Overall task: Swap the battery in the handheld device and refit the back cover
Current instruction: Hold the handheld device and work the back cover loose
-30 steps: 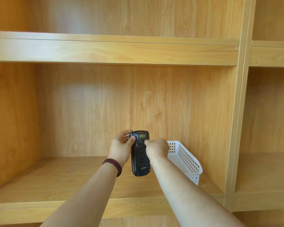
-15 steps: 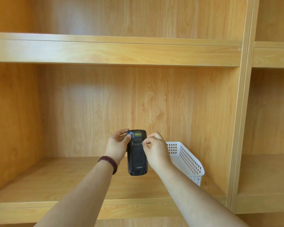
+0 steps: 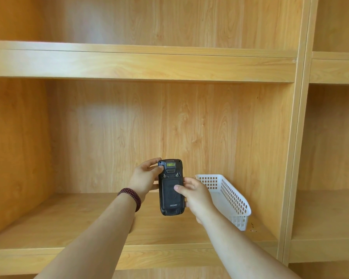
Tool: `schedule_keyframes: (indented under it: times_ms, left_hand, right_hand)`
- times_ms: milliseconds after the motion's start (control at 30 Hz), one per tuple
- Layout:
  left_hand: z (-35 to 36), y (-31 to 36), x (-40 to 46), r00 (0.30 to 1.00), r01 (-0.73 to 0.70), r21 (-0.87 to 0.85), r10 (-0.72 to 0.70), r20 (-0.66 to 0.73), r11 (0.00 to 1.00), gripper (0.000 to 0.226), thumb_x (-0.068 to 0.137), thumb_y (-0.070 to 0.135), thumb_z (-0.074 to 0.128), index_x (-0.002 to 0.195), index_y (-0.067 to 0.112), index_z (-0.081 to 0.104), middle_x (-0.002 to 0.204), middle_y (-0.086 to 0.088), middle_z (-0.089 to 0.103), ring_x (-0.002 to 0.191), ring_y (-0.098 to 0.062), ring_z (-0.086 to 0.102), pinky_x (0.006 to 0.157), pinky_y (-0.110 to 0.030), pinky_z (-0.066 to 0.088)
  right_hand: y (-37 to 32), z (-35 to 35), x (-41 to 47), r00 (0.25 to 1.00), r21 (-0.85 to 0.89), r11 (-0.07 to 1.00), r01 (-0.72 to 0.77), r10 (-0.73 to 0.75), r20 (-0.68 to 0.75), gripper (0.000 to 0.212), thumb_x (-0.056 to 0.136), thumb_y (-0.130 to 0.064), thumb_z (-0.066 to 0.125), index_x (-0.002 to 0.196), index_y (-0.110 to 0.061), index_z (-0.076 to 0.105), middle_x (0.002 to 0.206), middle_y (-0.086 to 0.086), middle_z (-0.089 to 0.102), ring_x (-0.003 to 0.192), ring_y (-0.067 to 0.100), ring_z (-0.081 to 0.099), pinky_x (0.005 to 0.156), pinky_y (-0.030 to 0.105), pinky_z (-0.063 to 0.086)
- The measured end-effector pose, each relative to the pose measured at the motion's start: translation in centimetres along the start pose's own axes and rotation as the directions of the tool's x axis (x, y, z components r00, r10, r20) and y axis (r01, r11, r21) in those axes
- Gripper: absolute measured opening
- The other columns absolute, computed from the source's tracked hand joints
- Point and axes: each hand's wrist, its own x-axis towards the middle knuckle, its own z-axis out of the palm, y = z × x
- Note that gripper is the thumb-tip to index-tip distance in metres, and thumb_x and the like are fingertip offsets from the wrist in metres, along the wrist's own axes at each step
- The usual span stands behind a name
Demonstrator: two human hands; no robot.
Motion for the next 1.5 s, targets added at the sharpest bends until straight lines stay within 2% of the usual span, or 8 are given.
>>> schedule_keyframes:
  times_ms: [133,233,333,433,700,1000,1267,1500]
  left_hand:
    - [-0.2,0.0,0.0,0.999,0.028,-0.013,-0.028,0.044,1.000,0.028,0.092,0.004,0.060,0.115,0.019,0.063,0.089,-0.003,0.077,0.071,-0.014,0.072,0.057,-0.031,0.059]
    - [-0.2,-0.2,0.1,1.000,0.013,-0.014,-0.013,0.019,1.000,0.027,0.093,0.004,0.060,0.116,0.019,0.062,0.092,-0.004,0.077,0.073,-0.014,0.072,0.058,-0.029,0.059]
    - [-0.2,-0.3,0.2,1.000,0.009,-0.026,-0.009,0.002,1.000,0.026,0.093,0.004,0.060,0.114,0.019,0.062,0.088,-0.001,0.077,0.073,-0.013,0.072,0.058,-0.030,0.059]
    - [-0.2,-0.3,0.2,1.000,0.002,-0.043,-0.002,0.003,0.999,0.025,0.093,0.005,0.061,0.113,0.020,0.063,0.086,0.000,0.078,0.074,-0.013,0.073,0.057,-0.030,0.059]
    - [0.1,-0.2,0.1,1.000,-0.017,-0.028,0.017,-0.011,0.999,0.026,0.092,0.004,0.061,0.111,0.022,0.064,0.095,-0.004,0.077,0.079,-0.017,0.072,0.057,-0.029,0.058]
    - [0.2,-1.0,0.1,1.000,-0.003,-0.018,0.003,-0.022,1.000,0.026,0.091,0.004,0.062,0.105,0.025,0.065,0.092,-0.002,0.078,0.085,-0.021,0.073,0.062,-0.035,0.061]
    - [-0.1,-1.0,0.4,0.999,0.008,-0.030,-0.009,-0.032,1.000,0.026,0.092,0.003,0.061,0.110,0.022,0.064,0.098,-0.007,0.076,0.087,-0.023,0.073,0.060,-0.034,0.060]
    - [-0.2,-1.6,0.4,1.000,0.004,-0.011,-0.005,-0.015,1.000,0.026,0.092,0.004,0.062,0.110,0.023,0.064,0.097,-0.005,0.076,0.076,-0.014,0.073,0.056,-0.028,0.058]
  right_hand:
    - [0.4,-0.2,0.3,1.000,-0.015,1.000,0.007,-0.007,0.011,0.044,0.088,-0.016,0.070,0.129,-0.013,0.056,0.112,-0.002,0.071,0.100,0.018,0.069,0.090,0.048,0.056]
    - [0.5,0.2,0.1,0.986,-0.210,0.966,0.151,-0.162,-0.033,0.050,0.084,-0.025,0.072,0.129,-0.022,0.050,0.116,-0.011,0.060,0.104,0.009,0.062,0.083,0.028,0.054]
    - [0.7,0.8,-0.5,0.856,-0.621,0.651,0.436,-0.513,0.063,0.049,0.079,-0.046,0.064,0.123,-0.035,0.044,0.129,-0.014,0.040,0.116,0.005,0.042,0.085,0.022,0.045]
    - [1.0,1.7,-0.7,0.780,-0.783,0.424,0.455,-0.615,0.120,0.051,0.078,-0.053,0.060,0.124,-0.038,0.042,0.141,-0.007,0.026,0.127,0.015,0.031,0.088,0.032,0.050]
    - [1.1,3.7,-0.7,0.806,-0.876,0.398,0.272,-0.591,-0.018,0.067,0.067,-0.064,0.064,0.122,-0.032,0.044,0.130,0.003,0.033,0.115,0.024,0.034,0.088,0.036,0.045]
    - [0.5,4.1,-0.3,0.827,-0.837,0.479,0.263,-0.558,-0.060,0.054,0.062,-0.046,0.071,0.100,-0.027,0.037,0.102,-0.003,0.026,0.096,0.019,0.031,0.073,0.032,0.047]
    - [1.0,4.4,-1.1,0.786,-0.830,0.480,0.285,-0.613,-0.084,0.055,0.067,-0.053,0.072,0.102,-0.027,0.039,0.106,-0.002,0.035,0.094,0.017,0.038,0.065,0.031,0.051]
    - [0.0,4.5,-1.2,0.797,-0.844,0.461,0.276,-0.600,-0.067,0.044,0.076,-0.041,0.070,0.109,-0.023,0.048,0.113,-0.002,0.044,0.102,0.020,0.047,0.061,0.033,0.054]
